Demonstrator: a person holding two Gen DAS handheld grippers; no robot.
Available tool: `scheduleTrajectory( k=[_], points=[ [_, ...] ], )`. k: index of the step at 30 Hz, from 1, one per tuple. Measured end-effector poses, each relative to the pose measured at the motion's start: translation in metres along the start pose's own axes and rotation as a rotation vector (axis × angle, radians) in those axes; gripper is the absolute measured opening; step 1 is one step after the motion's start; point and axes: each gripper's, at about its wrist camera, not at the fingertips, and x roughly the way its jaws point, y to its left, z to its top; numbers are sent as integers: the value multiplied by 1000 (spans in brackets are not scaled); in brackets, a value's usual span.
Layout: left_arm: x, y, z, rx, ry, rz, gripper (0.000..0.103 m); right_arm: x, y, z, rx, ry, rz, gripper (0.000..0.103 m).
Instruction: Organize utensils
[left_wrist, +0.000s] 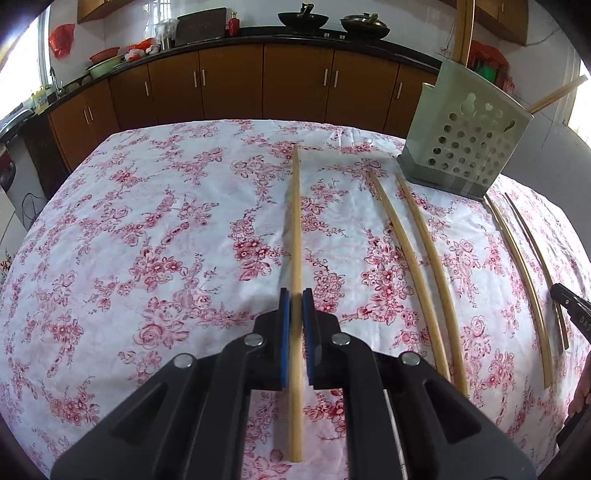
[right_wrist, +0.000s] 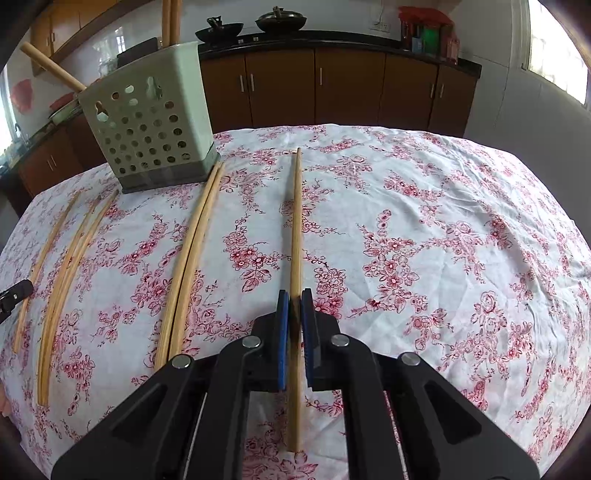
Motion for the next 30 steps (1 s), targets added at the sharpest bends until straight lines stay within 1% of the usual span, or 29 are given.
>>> scheduleTrajectory(
  k=[4,9,14,30],
  points=[
    [0,3,0,-19,-1,-22,10,0,0,0,-1,0,-1,8],
    [0,3,-1,-21,-2,-23,10,0,-1,0,-1,0,0,8],
    [-1,5,-1,-38,-3,-43,10,0,-1,0,0,0,0,8],
    [-1,5,-1,-42,-3,-48,10,0,-1,0,1,0,0,8]
  ],
)
